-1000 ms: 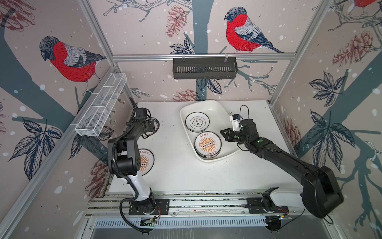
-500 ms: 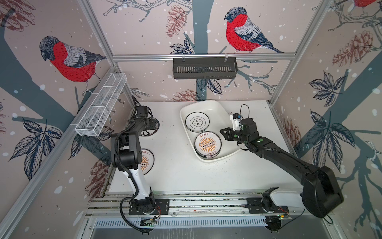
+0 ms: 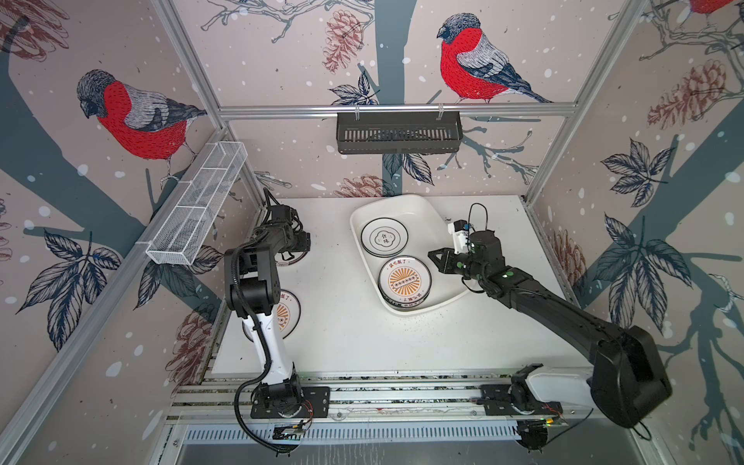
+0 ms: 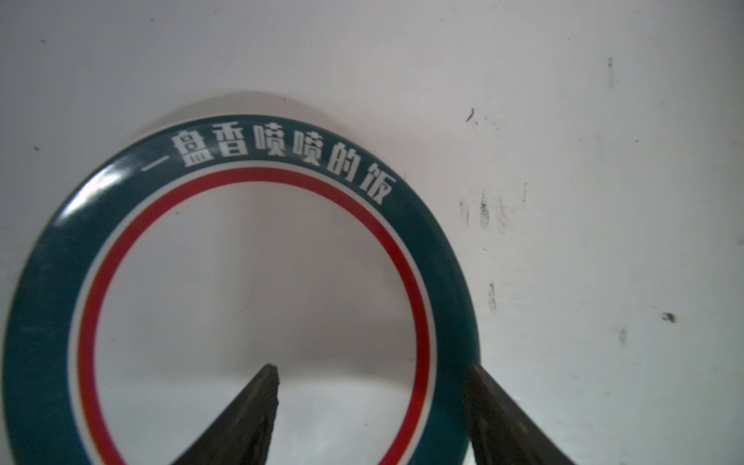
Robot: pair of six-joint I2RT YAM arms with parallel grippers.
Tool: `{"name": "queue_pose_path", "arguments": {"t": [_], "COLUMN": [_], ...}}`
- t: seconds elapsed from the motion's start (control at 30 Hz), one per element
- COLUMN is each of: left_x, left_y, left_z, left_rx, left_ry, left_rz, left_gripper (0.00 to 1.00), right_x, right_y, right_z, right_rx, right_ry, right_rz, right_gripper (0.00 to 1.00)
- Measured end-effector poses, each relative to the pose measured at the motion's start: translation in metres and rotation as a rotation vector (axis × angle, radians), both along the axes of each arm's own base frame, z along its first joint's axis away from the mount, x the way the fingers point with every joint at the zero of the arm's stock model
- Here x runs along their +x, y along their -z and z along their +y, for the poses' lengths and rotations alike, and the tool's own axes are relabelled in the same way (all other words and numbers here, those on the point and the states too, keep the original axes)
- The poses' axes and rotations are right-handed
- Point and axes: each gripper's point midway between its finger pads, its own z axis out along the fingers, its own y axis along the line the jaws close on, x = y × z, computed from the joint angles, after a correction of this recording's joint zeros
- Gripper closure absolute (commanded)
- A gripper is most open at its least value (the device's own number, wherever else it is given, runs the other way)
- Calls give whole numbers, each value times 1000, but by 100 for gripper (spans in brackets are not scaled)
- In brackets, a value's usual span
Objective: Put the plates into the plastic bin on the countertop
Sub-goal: 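Lower the open left gripper toward the green-and-red ringed plate's rim, then slide the ringed plate with the left gripper toward the bin's side wall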
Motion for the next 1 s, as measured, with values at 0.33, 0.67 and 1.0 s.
{"name": "queue_pose_path", "arguments": {"t": [0.33,0.67,1.0], "left_x": [0,3,-9], "left_y": [8,5,2], "left_z": [-21,-38,-56], "left_rx": [-113,-204,-284], "left_ry": [60,111,160], "left_rz": [29,15,30], "left_gripper": [29,31,31], "right_x": [0,1,2], "right_y": [0,-1,1], "right_z": [-2,-4,-6], "right_rx": [-2,-2,1], "right_ry": [8,13,18], "right_rz": [-4,-5,-8], "right_gripper": [82,83,83]}}
